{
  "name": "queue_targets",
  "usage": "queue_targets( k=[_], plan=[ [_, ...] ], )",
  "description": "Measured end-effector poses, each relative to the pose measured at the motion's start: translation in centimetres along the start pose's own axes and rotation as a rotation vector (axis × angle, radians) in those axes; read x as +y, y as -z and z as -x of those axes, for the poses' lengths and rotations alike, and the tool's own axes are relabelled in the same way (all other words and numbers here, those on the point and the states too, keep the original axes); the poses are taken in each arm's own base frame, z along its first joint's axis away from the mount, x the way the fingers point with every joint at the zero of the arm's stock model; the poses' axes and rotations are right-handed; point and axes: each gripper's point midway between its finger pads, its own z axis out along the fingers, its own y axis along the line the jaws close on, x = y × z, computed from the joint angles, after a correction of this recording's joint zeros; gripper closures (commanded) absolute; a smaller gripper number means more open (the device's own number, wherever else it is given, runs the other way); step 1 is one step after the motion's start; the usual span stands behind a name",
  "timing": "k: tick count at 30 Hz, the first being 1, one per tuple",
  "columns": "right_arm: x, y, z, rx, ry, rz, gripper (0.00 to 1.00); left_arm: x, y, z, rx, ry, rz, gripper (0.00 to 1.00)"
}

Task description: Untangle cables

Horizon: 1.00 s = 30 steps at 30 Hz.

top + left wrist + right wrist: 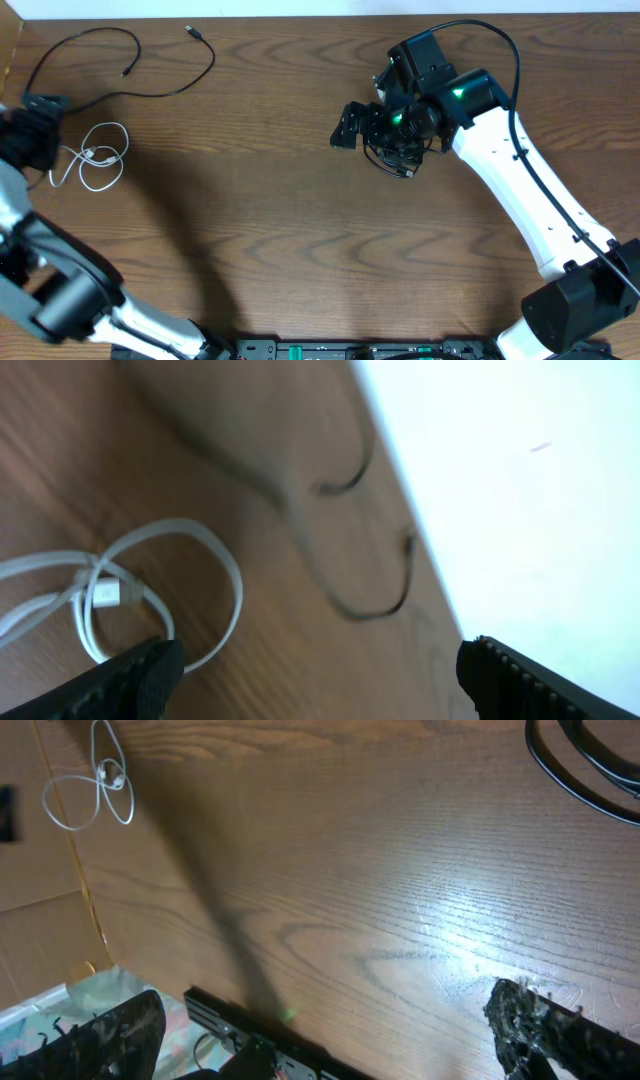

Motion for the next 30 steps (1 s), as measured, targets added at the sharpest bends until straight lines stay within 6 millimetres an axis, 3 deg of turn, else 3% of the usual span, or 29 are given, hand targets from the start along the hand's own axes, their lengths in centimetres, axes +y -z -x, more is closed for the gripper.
queue_targets(
  k=[4,6,8,13,16,19,21,23,24,28,30],
  plan=[
    [0.0,0.0,0.0,-0.001,0.001,0.000,0.01,-3.6,4.4,2.1,-0.121,-0.076,0.013,0.07],
    [0.0,0.0,0.0,-0.001,0.001,0.000,0.01,-3.4,5.3,2.1,-0.133,-0.079,0.063,0.07],
    [0.0,0.0,0.0,0.000,0.000,0.000,0.01,-1.9,5.6,1.5,-0.124,-0.060,0.146,0.07],
    [0.0,0.0,0.0,0.000,0.000,-0.001,0.01,8.2,7.2,-0.5,-0.118,0.001,0.627,0.07],
    [0.1,0.0,0.1,-0.004,0.002,0.002,0.01,12.8,7.1,-1.7,-0.091,0.008,0.795,0.08],
    [0.1,0.0,0.1,-0.004,0.002,0.002,0.01,16.7,5.7,-3.8,-0.012,0.026,0.891,0.17],
    [0.1,0.0,0.1,-0.004,0.003,0.003,0.01,18.3,4.7,-4.9,0.035,0.028,0.911,0.25],
    [0.1,0.0,0.1,-0.006,0.005,0.004,0.01,18.9,4.0,-5.3,0.050,0.027,0.908,0.39],
    [0.2,0.0,0.2,-0.009,0.007,0.006,0.01,18.9,3.8,-5.3,0.052,0.022,0.901,0.57],
    [0.4,0.0,0.6,-0.025,0.015,0.014,0.01,18.2,3.1,-5.1,0.043,0.015,0.869,0.91],
    [0.4,0.0,0.6,-0.026,0.017,0.015,0.01,17.9,2.8,-5.3,0.051,0.003,0.863,0.92]
  ],
)
